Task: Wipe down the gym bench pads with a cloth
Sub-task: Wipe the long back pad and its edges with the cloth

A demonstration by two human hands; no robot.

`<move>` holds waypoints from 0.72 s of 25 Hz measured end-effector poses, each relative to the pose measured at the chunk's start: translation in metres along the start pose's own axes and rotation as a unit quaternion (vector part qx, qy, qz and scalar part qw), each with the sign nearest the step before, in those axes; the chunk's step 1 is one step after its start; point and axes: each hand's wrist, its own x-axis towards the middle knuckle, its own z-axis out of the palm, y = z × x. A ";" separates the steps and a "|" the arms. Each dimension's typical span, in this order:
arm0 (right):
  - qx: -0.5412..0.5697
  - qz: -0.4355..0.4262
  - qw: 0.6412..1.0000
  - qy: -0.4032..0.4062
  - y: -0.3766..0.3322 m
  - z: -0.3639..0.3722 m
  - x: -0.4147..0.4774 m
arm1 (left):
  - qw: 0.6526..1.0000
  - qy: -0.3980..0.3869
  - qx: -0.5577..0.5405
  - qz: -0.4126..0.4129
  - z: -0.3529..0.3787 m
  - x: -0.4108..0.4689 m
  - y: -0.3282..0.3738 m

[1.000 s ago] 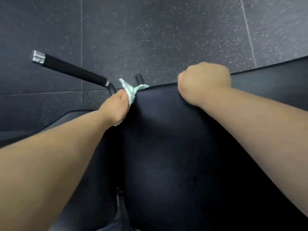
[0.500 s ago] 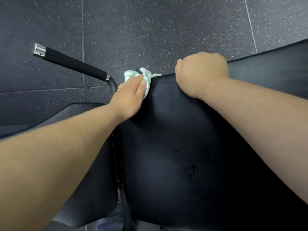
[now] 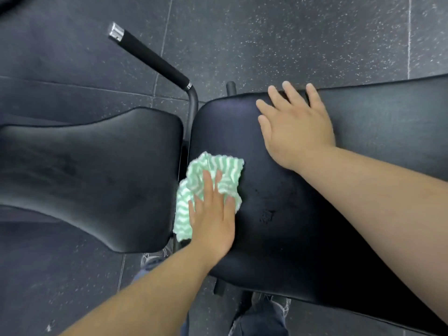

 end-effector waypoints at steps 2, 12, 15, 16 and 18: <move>0.000 0.002 1.000 -0.001 -0.001 -0.002 -0.003 | 1.000 0.006 -0.016 -0.002 -0.002 -0.012 0.000; 0.003 0.011 1.000 0.028 -0.008 0.006 0.007 | 0.994 0.032 -0.099 -0.026 -0.052 0.135 0.020; 0.004 0.017 0.999 0.030 -0.009 0.004 0.007 | 0.994 0.041 -0.098 -0.018 -0.048 0.103 0.004; 0.002 0.021 0.999 0.034 -0.010 0.005 0.008 | 0.994 0.038 -0.100 -0.019 -0.046 0.093 -0.002; -0.001 0.024 0.999 0.038 -0.014 0.005 0.009 | 0.994 0.033 -0.096 -0.034 -0.043 0.072 -0.010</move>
